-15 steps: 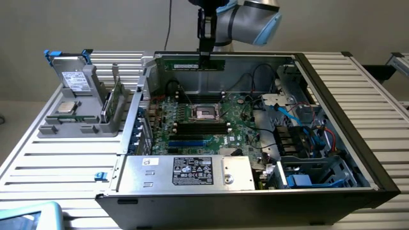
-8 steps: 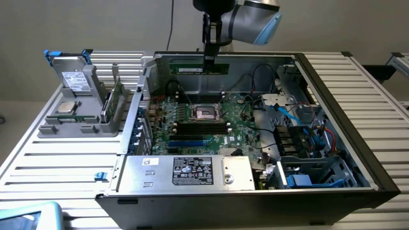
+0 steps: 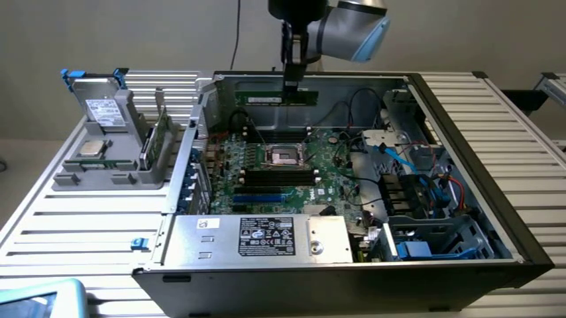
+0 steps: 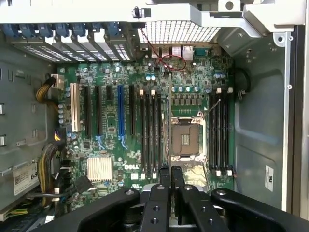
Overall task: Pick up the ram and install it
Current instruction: 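Pick up the ram and move it above insertion slot, then insert the ram into the slot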
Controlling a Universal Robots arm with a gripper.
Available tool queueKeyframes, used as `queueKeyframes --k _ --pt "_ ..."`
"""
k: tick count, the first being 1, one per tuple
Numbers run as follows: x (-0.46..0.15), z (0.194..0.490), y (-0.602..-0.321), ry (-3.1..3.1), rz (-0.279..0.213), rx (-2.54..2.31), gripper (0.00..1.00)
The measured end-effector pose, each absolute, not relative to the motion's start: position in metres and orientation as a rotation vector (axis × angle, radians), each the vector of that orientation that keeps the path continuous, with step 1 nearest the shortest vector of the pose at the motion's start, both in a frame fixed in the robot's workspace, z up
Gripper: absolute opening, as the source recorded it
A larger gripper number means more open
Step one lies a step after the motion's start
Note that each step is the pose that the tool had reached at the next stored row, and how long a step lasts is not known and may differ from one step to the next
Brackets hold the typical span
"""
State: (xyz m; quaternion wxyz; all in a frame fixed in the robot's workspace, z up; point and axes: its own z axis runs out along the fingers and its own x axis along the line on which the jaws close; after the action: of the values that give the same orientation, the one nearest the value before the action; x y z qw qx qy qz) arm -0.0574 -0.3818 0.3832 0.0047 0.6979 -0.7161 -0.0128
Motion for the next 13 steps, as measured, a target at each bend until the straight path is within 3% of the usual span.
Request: queueKeyframes --k 13 --pt "-0.0568 0.3831 -0.3827 -2.243 -0.04 2.186 0.13"
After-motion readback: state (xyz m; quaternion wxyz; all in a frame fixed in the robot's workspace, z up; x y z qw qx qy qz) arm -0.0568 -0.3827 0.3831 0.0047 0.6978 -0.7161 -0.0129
